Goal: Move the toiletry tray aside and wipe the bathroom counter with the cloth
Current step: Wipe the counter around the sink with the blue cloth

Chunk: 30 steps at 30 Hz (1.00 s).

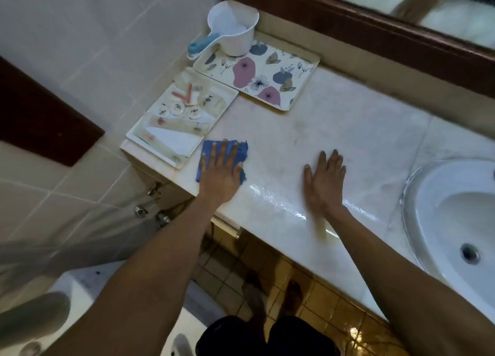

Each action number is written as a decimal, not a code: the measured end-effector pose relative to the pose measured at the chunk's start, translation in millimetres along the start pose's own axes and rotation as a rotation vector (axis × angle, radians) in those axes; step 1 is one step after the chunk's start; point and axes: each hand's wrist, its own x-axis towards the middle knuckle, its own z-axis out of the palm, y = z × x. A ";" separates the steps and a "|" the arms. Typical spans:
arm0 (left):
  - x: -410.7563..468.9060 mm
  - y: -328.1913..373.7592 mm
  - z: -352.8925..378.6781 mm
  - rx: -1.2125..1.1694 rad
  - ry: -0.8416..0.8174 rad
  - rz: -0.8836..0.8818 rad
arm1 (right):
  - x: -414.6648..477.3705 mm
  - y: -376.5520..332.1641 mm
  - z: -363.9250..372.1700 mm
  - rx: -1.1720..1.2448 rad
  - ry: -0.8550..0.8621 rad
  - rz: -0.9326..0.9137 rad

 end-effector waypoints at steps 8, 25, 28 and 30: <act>-66.2 -10.6 23.5 0.045 0.004 0.538 | 1.3 -9.5 18.9 0.044 0.115 0.091; -33.7 16.3 17.0 -0.030 -0.046 0.477 | -2.3 -0.8 12.9 0.048 0.076 0.066; -52.8 -18.3 17.0 0.030 -0.029 0.593 | -7.0 14.4 -0.9 0.030 -0.004 -0.035; -43.7 -27.7 11.5 0.059 -0.020 0.565 | -8.2 27.4 -14.7 0.029 -0.056 -0.124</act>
